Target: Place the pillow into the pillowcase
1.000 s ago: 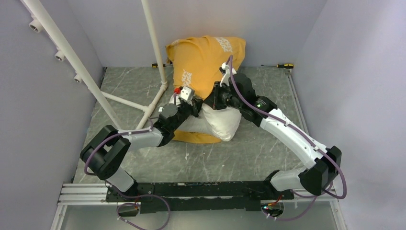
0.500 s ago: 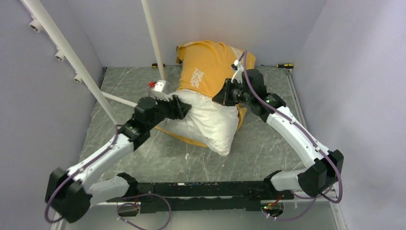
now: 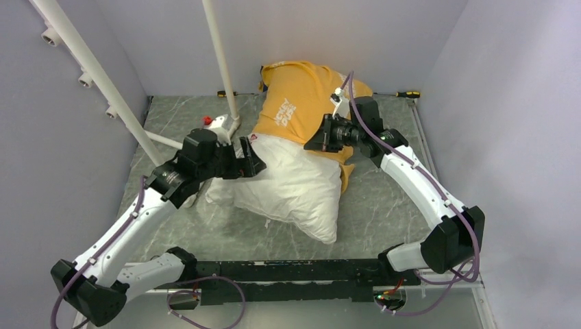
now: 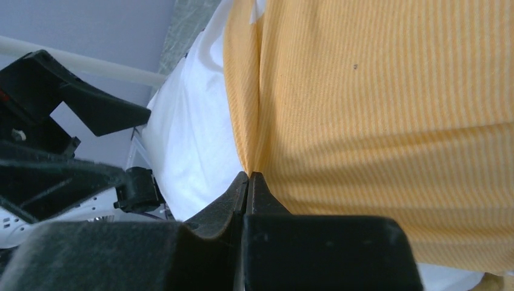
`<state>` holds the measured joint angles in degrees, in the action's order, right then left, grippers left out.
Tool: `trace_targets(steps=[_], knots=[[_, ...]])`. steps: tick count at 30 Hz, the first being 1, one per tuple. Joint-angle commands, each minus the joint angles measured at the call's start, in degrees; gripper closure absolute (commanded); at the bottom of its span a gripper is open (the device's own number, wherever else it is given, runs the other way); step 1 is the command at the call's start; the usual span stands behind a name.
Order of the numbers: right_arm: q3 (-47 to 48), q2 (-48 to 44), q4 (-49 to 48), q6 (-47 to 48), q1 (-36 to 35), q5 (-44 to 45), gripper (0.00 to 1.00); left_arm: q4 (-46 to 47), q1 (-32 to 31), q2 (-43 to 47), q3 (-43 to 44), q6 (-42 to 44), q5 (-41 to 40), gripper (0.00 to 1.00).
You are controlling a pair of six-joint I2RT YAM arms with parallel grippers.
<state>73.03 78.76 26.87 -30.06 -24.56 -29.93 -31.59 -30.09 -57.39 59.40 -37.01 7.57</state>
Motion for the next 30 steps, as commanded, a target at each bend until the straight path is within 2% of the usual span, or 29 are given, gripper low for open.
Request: trace_targets(steps=[1,3,6,12,16,20,25,26,27,30], knots=[[2.54,-0.89,-1.49,-1.71,0.33,-7.73,1.0,-6.46,-5.65,-2.56,7.01,7.7,-4.79,0.01],[2.42,-1.1,-2.05,-2.23,0.59,-8.21,1.0,-5.94,-5.86,-4.78,8.84,10.53,-6.6,0.01],[2.49,-0.66,-3.2,-3.38,0.97,-9.59,1.0,-4.13,-8.04,-10.25,13.63,12.84,-3.15,0.01],[1.65,-0.88,-5.64,-6.49,3.46,-9.91,1.0,7.38,-21.59,-19.56,15.42,18.12,-7.35,0.0],[-1.14,-1.07,-9.86,-10.62,6.42,-13.39,1.0,12.85,-30.55,-25.02,15.15,20.07,-22.0,0.01],[-2.79,-0.85,-11.75,-13.53,7.77,-16.07,1.0,13.44,-38.03,-33.44,18.1,25.23,-38.14,0.01],[-4.09,-1.72,-14.11,-16.52,8.21,-17.27,1.0,9.56,-37.26,-45.49,22.39,25.83,-44.52,0.03],[-4.19,-1.94,-14.3,-17.0,8.21,-17.48,1.0,8.09,-35.99,-47.83,23.83,25.11,-44.18,0.09],[-4.21,-2.05,-14.28,-17.18,8.24,-17.85,1.0,7.58,-34.61,-49.45,24.71,24.55,-43.82,0.21],[-4.77,-2.58,-14.11,-16.78,8.22,-18.69,1.0,12.47,-29.49,-50.4,24.02,24.37,-39.8,0.7]])
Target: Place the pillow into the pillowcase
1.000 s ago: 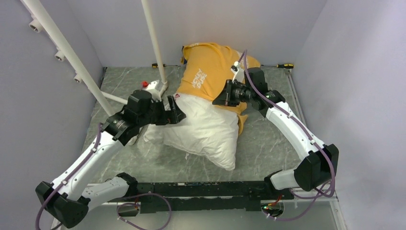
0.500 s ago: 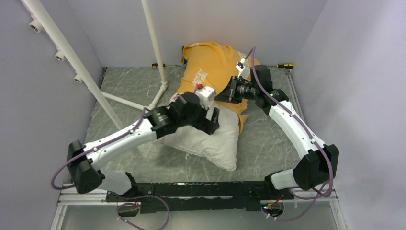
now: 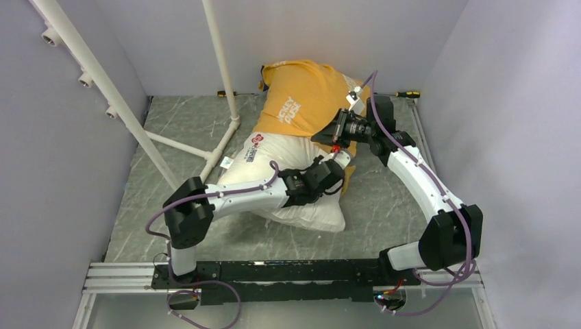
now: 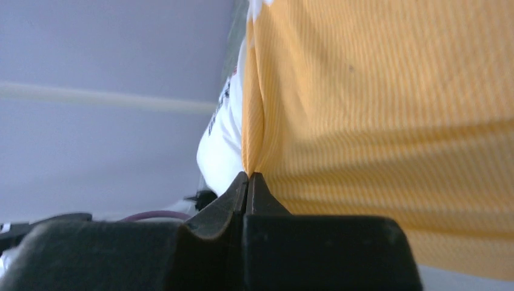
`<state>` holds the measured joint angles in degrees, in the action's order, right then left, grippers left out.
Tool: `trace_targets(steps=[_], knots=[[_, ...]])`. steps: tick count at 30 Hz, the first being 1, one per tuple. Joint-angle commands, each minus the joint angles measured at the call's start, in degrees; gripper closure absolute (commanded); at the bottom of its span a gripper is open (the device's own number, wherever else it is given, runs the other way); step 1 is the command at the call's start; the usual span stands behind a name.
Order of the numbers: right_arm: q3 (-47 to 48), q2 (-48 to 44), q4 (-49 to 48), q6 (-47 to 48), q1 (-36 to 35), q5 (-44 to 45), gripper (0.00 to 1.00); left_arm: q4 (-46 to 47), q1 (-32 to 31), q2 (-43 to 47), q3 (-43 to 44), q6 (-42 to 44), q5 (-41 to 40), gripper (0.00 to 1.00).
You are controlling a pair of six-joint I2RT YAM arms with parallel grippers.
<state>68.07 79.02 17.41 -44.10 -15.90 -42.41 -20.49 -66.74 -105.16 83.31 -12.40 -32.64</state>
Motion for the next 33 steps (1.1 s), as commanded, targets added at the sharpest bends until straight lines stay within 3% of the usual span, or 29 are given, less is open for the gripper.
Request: trace_targets(steps=[1,2,3,6,9,15,26,27,30,32,33], knots=[[0.0,-2.99,-4.18,-1.75,-0.31,-6.18,1.0,3.26,9.25,-2.03,-0.47,-0.65,2.97,0.85],[0.07,-3.18,-2.7,-0.1,-0.24,-5.73,1.0,5.26,11.71,-1.14,-0.96,-0.82,6.31,0.95],[0.34,-3.57,-0.51,2.04,-0.08,-4.31,0.92,6.85,13.28,-0.69,-1.25,-0.75,8.02,1.0],[1.53,-6.73,8.07,9.65,0.33,6.45,0.38,9.15,16.52,0.95,-1.32,0.37,12.57,1.0],[1.09,-11.26,13.63,15.02,0.6,18.82,0.13,9.71,19.52,2.4,-2.37,0.23,16.09,1.0],[-4.48,-14.57,17.32,18.82,2.47,32.64,0.05,10.46,23.36,6.92,-6.9,-1.5,19.37,1.0],[-15.38,-5.23,8.16,18.37,3.95,29.71,0.11,10.69,25.07,8.85,-8.31,-2.65,21.69,1.0],[-15.42,-4.38,7.3,18.09,3.95,29.92,0.17,10.84,25.02,8.84,-8.18,-2.71,21.96,1.0],[-14.32,-3.91,6.92,18.75,4.04,27.27,0.71,11.27,25.27,8.83,-7.74,-3.04,23.21,1.0],[-14.0,-6.04,7.82,19.23,3.95,25.05,1.0,12.51,25.43,8.69,-7.7,-3.04,24.38,1.0],[-14.08,-7.47,8.0,19.8,3.95,22.73,1.0,13.51,25.43,8.48,-7.68,-3.06,24.94,1.0]])
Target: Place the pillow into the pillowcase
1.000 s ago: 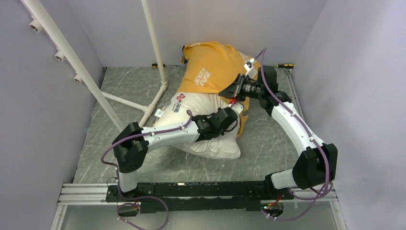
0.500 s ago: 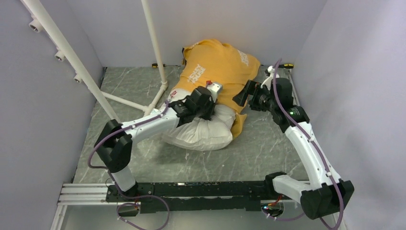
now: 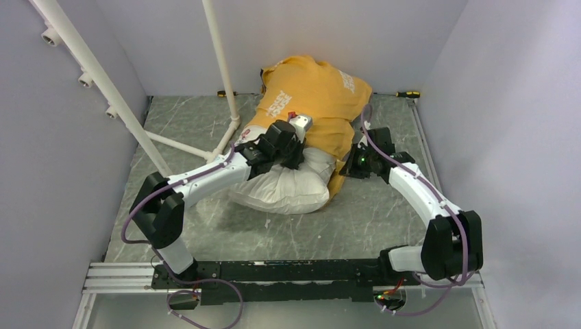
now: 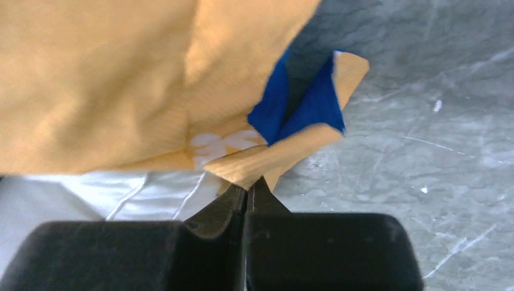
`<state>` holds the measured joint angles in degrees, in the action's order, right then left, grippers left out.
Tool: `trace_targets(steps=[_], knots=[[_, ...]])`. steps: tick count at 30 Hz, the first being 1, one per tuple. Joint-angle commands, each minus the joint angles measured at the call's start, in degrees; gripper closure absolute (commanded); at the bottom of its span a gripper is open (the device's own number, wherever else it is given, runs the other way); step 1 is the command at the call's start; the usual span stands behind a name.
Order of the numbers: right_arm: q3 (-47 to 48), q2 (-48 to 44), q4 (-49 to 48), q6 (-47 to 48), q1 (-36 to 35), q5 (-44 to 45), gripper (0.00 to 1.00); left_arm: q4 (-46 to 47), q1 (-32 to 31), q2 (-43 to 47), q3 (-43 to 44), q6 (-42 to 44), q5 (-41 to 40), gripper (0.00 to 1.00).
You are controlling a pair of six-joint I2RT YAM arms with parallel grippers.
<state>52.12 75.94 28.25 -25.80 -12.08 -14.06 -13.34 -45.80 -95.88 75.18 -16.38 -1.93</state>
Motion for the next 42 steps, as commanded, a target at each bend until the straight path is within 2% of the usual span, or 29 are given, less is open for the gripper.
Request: trace_targets(steps=[1,8,12,17,19,25,31,34,38,40,42], knots=[[1.96,-6.47,-2.13,1.64,0.12,-7.07,1.0,7.34,4.54,-1.18,0.48,0.73,-5.07,1.0],[-2.35,-16.12,-4.4,-4.05,0.04,-29.66,1.0,18.6,4.68,-6.53,5.63,-1.7,-1.78,1.0],[-5.15,-18.84,-5.84,-7.44,-0.01,-36.19,1.0,23.03,4.66,-10.79,13.05,-0.02,-1.49,1.0],[-6.97,-20.38,-11.76,-11.81,-0.14,-44.21,1.0,16.23,3.63,-22.96,29.62,1.94,-3.92,1.0],[-5.59,-21.36,-13.97,-13.72,-0.14,-46.46,1.0,15.35,2.84,-27.54,33.33,2.95,-7.27,1.0],[3.27,-24.04,-15.58,-17.18,-0.14,-48.84,1.0,14.89,2.24,-37.6,37.46,2.27,-15.87,1.0],[6.02,-26.15,-19.41,-21.49,-0.14,-52.62,1.0,6.72,4.88,-45.76,44.54,1.43,-23.39,1.0],[4.95,-27.2,-19.56,-20.96,-0.14,-52.93,1.0,7.28,6.44,-42.98,41.46,3.34,-21.06,1.0],[2.94,-25.26,-12.84,-15.13,-0.1,-48.6,1.0,15.41,6.66,-32.24,28.78,8.25,-14.25,1.0],[1.54,-24.26,-11.36,-14.28,-0.01,-44.28,1.0,15.24,6.59,-25.31,23.58,8.04,-8.95,0.91],[2.66,-22.72,-7.05,-10.45,0.11,-40.02,1.0,12.46,6.58,-20.22,19.18,7.03,-5.62,0.77]])
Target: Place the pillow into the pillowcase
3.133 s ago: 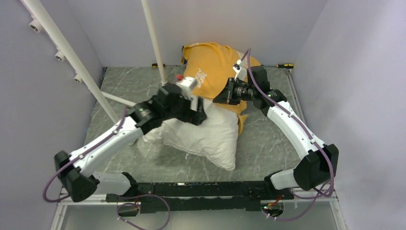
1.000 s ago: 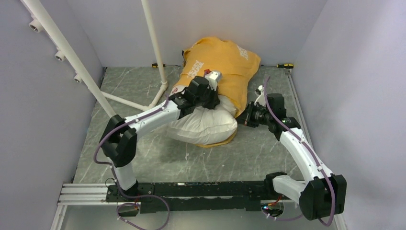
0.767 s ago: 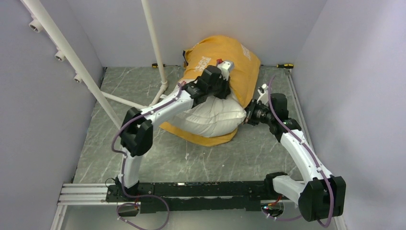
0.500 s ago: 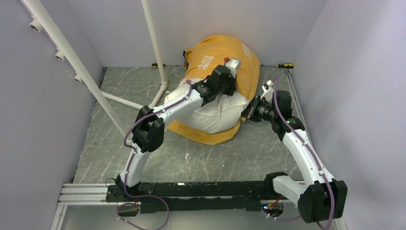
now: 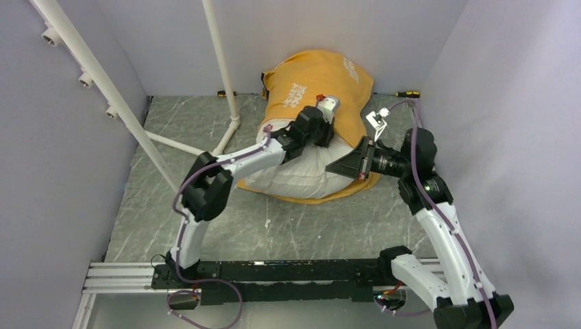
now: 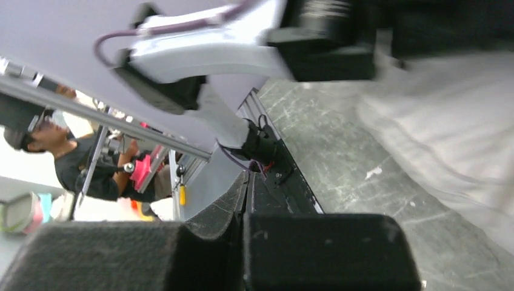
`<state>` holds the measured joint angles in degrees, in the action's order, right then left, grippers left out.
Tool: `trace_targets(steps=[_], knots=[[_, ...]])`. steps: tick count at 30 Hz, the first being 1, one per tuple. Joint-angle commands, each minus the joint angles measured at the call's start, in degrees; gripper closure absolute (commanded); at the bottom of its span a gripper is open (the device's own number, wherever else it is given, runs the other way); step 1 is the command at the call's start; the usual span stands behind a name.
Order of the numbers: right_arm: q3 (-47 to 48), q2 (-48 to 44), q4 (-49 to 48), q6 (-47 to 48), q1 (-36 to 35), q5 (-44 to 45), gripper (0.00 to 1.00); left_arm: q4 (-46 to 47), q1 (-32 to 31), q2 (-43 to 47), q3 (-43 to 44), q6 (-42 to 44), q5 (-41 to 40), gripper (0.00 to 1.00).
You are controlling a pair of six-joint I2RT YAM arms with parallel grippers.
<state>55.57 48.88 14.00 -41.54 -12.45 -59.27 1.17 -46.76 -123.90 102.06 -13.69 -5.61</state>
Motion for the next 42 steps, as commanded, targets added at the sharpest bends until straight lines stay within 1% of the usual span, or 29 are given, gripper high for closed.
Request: trace_targets(steps=[1,3,4,5,6,7,9,10,11,12,14,17,23,25,28,30,35,36,40,42], knots=[[0.51,4.99,10.91,7.54,0.49,9.26,1.0,-4.37,7.56,10.13,-9.23,3.66,-0.49,0.7],[3.31,5.62,16.87,11.19,0.49,16.96,1.0,-7.88,7.64,14.55,-11.39,2.08,3.67,0.51],[4.71,5.83,19.69,12.74,0.49,20.79,0.96,-10.04,7.64,16.54,-11.97,1.27,5.67,0.45],[6.09,5.87,22.03,13.97,0.57,24.62,0.85,-12.26,7.64,18.25,-12.33,0.67,8.92,0.4],[7.41,5.83,24.36,15.33,0.58,27.95,0.7,-14.75,7.65,19.84,-12.4,0.22,11.91,0.37],[8.54,5.49,26.59,16.41,0.63,31.66,0.55,-17.63,7.59,21.23,-12.5,-0.43,13.56,0.36],[9.54,4.27,29.09,17.04,0.74,39.1,0.3,-21.32,7.52,23.93,-13.68,-1.01,16.55,0.35],[9.41,3.8,29.68,17.19,0.8,43.25,0.2,-22.55,7.59,25.2,-14.6,-1.22,16.61,0.34],[9.09,3.66,30.55,17.16,0.92,45.77,0.13,-23.01,7.67,26.23,-15.67,-0.84,16.24,0.33],[8.48,4.08,30.88,17.44,1.1,47.37,0.09,-23.79,7.77,26.87,-16.47,-0.28,15.48,0.33],[6.46,5.27,30.78,18.0,1.27,49.65,0.05,-26.31,8.19,26.49,-16.54,0.48,15.1,0.36],[0.21,7.28,26.03,17.86,2.09,50.62,0.03,-28.39,8.67,25.86,-16.81,1.33,16.24,0.39],[-8.04,15.62,12.65,15.62,5.49,46.9,0.03,-27.68,8.75,27.04,-19.65,2.19,15.98,0.38],[-10.58,18.78,7.96,14.37,7.79,45.45,0.03,-27.17,9.01,27.57,-20.67,2.47,16.53,0.38],[-13.0,20.68,2.52,13.48,11.27,42.09,0.05,-27.11,9.57,27.99,-21.53,2.43,16.59,0.38],[-12.7,20.08,1.92,14.23,11.91,42.6,0.04,-26.98,9.99,28.09,-21.84,2.29,17.07,0.38],[-10.34,15.87,5.4,15.06,12.1,47.5,0.0,-27.22,10.55,27.58,-22.17,2.27,17.91,0.38],[-10.22,14.96,5.5,15.08,13.71,47.57,0.0,-27.27,10.67,27.53,-22.16,2.18,18.1,0.38],[-8.63,13.29,6.85,15.16,16.05,48.1,0.0,-27.07,10.67,27.19,-22.05,2.09,18.89,0.38],[-8.77,11.65,5.11,15.27,16.92,48.6,0.0,-27.4,10.64,26.94,-21.83,2.1,19.09,0.38]])
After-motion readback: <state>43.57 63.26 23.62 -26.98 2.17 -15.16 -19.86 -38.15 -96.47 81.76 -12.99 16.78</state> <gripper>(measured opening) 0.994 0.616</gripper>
